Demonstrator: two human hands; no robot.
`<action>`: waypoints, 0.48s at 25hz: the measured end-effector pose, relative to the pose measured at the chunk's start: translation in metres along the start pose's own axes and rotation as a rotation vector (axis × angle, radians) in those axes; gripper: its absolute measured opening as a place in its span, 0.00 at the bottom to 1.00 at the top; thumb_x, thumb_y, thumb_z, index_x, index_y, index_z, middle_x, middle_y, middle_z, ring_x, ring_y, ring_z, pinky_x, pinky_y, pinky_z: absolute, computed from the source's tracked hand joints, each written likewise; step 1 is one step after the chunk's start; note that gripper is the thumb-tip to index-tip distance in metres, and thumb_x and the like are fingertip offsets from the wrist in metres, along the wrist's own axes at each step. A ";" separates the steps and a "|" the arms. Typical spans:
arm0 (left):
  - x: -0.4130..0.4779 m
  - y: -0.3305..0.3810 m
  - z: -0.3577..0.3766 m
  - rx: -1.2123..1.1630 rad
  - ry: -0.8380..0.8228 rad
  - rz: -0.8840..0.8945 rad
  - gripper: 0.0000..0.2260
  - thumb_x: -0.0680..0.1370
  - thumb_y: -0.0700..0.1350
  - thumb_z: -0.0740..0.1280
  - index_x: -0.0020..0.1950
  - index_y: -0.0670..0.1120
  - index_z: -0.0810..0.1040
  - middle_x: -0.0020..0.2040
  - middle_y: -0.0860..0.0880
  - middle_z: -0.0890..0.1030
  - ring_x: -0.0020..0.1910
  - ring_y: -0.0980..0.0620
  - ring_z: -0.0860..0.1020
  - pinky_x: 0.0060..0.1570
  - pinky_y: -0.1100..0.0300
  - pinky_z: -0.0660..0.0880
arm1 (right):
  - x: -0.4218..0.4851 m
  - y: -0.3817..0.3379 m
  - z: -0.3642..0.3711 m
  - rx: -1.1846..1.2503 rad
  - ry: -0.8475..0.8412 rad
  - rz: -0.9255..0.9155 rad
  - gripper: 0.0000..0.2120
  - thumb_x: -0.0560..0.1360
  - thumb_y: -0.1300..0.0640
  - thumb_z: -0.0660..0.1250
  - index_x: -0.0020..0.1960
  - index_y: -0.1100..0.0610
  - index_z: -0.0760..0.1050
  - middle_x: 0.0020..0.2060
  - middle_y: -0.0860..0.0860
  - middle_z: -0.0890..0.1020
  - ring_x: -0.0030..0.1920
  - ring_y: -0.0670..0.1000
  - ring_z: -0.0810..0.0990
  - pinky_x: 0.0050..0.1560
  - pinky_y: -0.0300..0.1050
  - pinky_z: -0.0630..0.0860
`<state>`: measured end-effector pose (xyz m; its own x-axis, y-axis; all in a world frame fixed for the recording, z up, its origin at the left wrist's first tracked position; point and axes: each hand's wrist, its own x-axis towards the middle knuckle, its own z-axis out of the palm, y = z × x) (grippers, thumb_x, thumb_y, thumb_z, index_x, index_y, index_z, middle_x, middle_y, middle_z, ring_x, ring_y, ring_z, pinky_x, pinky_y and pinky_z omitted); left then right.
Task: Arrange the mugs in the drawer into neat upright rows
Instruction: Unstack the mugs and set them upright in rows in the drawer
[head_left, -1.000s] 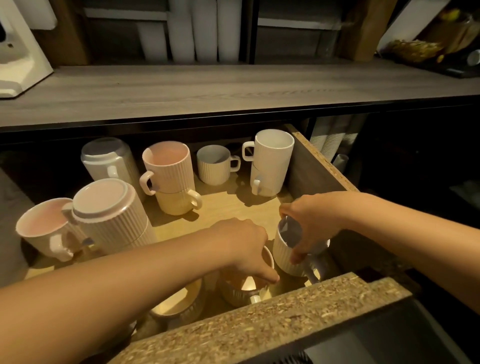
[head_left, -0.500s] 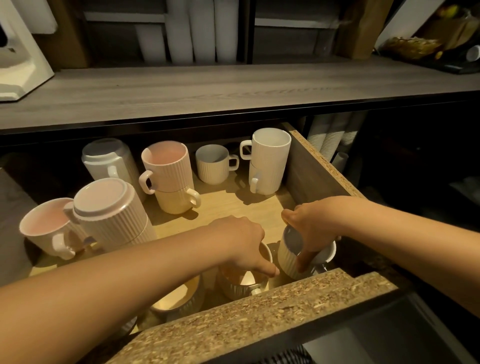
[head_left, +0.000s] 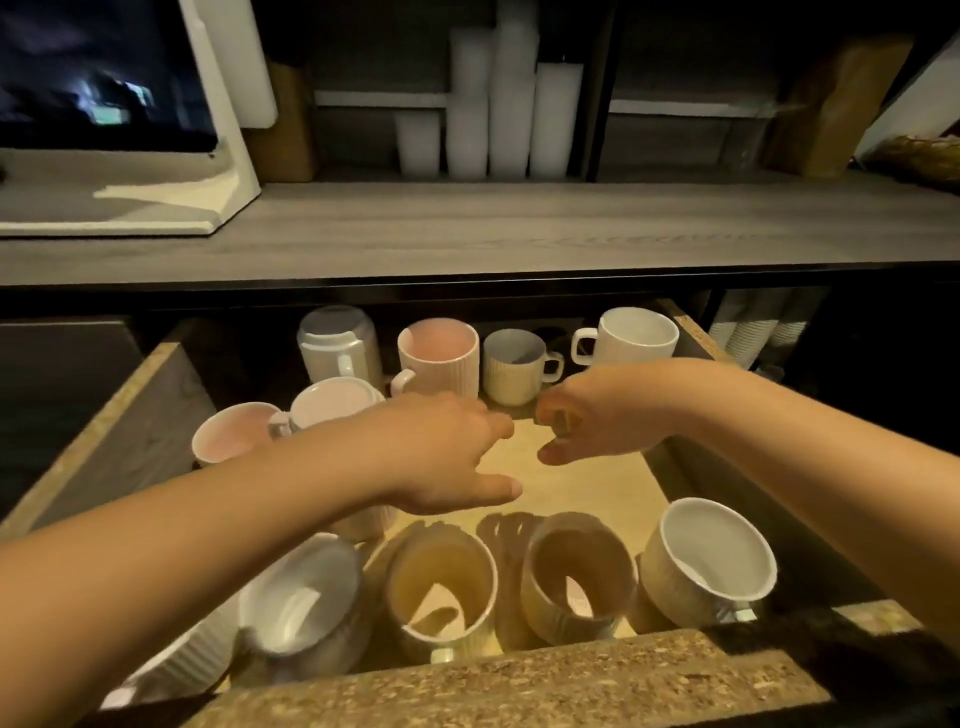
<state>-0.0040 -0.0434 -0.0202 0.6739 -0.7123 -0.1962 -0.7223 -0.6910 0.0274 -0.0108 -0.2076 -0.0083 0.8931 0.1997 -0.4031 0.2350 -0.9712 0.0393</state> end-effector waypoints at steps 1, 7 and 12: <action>-0.008 -0.012 -0.003 -0.006 0.026 -0.021 0.27 0.76 0.62 0.59 0.72 0.54 0.61 0.70 0.52 0.68 0.65 0.51 0.69 0.64 0.53 0.69 | 0.005 -0.008 -0.005 0.005 0.026 -0.027 0.23 0.77 0.44 0.60 0.68 0.52 0.67 0.61 0.51 0.78 0.57 0.52 0.77 0.55 0.44 0.75; -0.044 -0.075 -0.009 -0.024 0.069 -0.218 0.35 0.74 0.59 0.65 0.75 0.52 0.52 0.75 0.51 0.60 0.71 0.51 0.62 0.69 0.54 0.63 | 0.039 -0.054 -0.026 0.034 0.171 -0.193 0.20 0.76 0.50 0.64 0.67 0.52 0.69 0.60 0.52 0.79 0.55 0.52 0.78 0.49 0.41 0.73; -0.048 -0.109 0.006 -0.236 0.049 -0.267 0.37 0.72 0.55 0.70 0.75 0.51 0.53 0.75 0.51 0.60 0.71 0.51 0.63 0.67 0.57 0.64 | 0.066 -0.084 -0.026 0.016 0.274 -0.258 0.28 0.72 0.47 0.69 0.69 0.50 0.65 0.60 0.52 0.78 0.58 0.53 0.76 0.53 0.42 0.75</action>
<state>0.0410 0.0668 -0.0192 0.8450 -0.5037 -0.1796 -0.4676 -0.8590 0.2087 0.0388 -0.1091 -0.0142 0.8754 0.4631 -0.1387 0.4613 -0.8860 -0.0471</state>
